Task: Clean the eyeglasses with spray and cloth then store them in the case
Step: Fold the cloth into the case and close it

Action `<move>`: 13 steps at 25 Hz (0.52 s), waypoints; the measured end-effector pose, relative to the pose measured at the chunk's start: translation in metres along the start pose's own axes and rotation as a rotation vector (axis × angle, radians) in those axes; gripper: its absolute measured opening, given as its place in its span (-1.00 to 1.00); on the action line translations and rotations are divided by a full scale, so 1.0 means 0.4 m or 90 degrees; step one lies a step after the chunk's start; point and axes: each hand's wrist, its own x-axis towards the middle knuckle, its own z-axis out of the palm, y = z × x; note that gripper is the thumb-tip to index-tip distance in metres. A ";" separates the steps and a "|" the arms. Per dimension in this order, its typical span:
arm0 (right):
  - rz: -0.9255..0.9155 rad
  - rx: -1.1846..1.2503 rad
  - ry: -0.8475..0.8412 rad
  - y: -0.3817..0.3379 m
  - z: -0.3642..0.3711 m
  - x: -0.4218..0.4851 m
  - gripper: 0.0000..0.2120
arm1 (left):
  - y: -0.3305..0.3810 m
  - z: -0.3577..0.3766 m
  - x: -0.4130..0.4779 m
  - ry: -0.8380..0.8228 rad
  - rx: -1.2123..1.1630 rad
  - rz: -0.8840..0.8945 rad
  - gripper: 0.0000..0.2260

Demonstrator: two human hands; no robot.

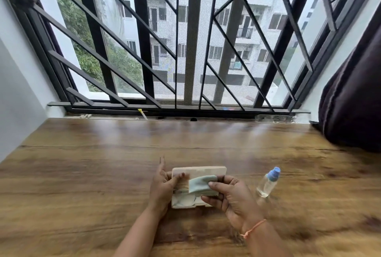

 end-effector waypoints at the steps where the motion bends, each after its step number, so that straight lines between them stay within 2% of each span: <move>1: 0.004 0.001 0.003 0.015 0.013 0.010 -0.90 | 0.000 -0.003 -0.004 -0.008 -0.001 0.010 -0.20; 6: -0.017 0.050 0.031 0.055 0.062 0.053 -0.87 | -0.012 -0.013 -0.010 -0.024 0.020 0.044 -0.29; 9: -0.065 0.004 0.082 0.061 0.062 0.070 -0.86 | -0.025 -0.016 -0.002 -0.025 0.028 0.046 -0.29; 13: -0.126 -0.083 0.138 0.065 0.052 0.083 -0.82 | -0.019 -0.018 -0.002 -0.056 -0.044 0.026 -0.22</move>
